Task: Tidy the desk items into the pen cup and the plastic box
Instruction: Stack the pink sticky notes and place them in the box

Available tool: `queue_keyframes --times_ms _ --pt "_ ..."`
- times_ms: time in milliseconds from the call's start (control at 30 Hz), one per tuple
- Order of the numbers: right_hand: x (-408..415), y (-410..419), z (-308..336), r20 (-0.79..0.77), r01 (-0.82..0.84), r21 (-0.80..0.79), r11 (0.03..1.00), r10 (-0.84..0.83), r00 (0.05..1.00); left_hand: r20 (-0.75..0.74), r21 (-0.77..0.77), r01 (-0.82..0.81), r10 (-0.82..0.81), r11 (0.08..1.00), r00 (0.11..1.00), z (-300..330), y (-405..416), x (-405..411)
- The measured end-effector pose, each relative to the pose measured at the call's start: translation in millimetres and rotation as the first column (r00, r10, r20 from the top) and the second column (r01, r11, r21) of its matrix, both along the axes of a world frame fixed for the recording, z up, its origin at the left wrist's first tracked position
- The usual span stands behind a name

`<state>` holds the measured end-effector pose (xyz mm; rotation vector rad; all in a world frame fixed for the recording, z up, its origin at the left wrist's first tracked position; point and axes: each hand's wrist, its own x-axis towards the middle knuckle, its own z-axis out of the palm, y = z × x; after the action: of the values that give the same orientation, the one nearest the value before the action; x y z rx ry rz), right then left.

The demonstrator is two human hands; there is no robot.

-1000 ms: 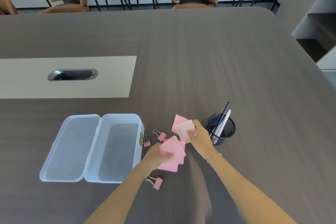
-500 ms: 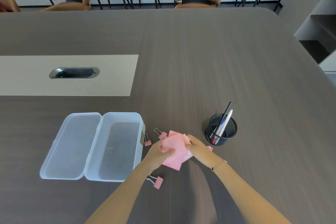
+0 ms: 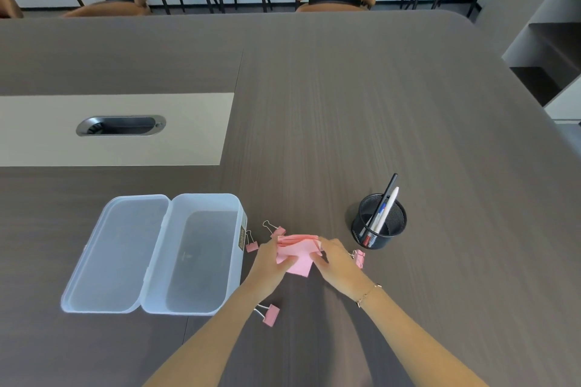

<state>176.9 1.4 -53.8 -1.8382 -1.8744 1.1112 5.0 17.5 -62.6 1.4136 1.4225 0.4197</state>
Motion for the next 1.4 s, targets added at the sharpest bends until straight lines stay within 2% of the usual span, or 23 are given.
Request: queue_keyframes --times_ms 100,200,267,333,400,467,633,767,900,1100,1267,1400 --pt "-3.3 1.8 1.5 0.158 -0.034 0.130 0.991 0.014 0.987 -0.185 0.129 0.015 0.009 0.991 0.983 -5.8 0.6 -1.7" --pt "-3.6 0.1 2.9 0.226 -0.077 0.279 0.957 0.013 0.974 -0.364 0.271 0.096 0.010 0.958 0.931 -1.9 0.6 -2.1" --pt "-2.4 -1.0 1.4 0.282 -0.108 0.334 0.936 0.009 0.959 -0.422 0.323 0.137 0.013 0.937 0.906 -0.3 0.9 -2.9" --pt "-2.5 -1.6 -0.1 0.268 -0.092 0.315 0.945 0.004 0.963 -0.371 0.317 0.126 0.000 0.940 0.929 -0.1 0.5 -4.1" --pt "-4.4 -1.7 -0.8 0.159 -0.026 0.213 0.977 -0.008 0.987 -0.217 0.244 0.050 0.005 0.968 0.976 0.0 -0.7 -4.9" --pt "-5.9 -2.4 -0.4 0.084 0.019 0.127 0.992 -0.029 0.996 -0.143 0.208 0.013 0.017 0.978 0.990 0.8 -1.4 -5.5" --pt "1.4 -1.2 0.7 0.091 0.001 0.155 0.988 -0.016 0.996 -0.150 0.214 0.057 -0.025 0.975 0.988 3.6 -3.7 -11.8" --pt "-1.5 1.6 6.0 -0.048 0.034 0.042 0.999 -0.032 0.998 -0.130 0.197 0.038 -0.012 0.980 0.991 10.7 -4.1 -7.1" --pt "-5.5 2.1 7.5 -0.122 0.131 0.031 0.991 -0.126 0.985 -0.076 0.160 0.003 0.009 0.987 0.997 13.0 -2.5 6.3" --pt "9.1 -2.2 7.7 -0.017 0.188 0.039 0.981 -0.187 0.982 -0.097 0.133 -0.035 0.048 0.991 0.994 11.8 3.7 -1.8" --pt "-4.7 -6.2 5.7 -0.045 0.214 0.035 0.976 -0.212 0.976 -0.070 0.103 -0.008 0.015 0.995 0.997 11.7 0.0 4.2" --pt "-7.1 -2.9 8.8 -0.033 0.263 0.054 0.963 -0.262 0.965 -0.057 0.079 -0.056 0.061 0.995 0.997 13.3 4.1 2.5"
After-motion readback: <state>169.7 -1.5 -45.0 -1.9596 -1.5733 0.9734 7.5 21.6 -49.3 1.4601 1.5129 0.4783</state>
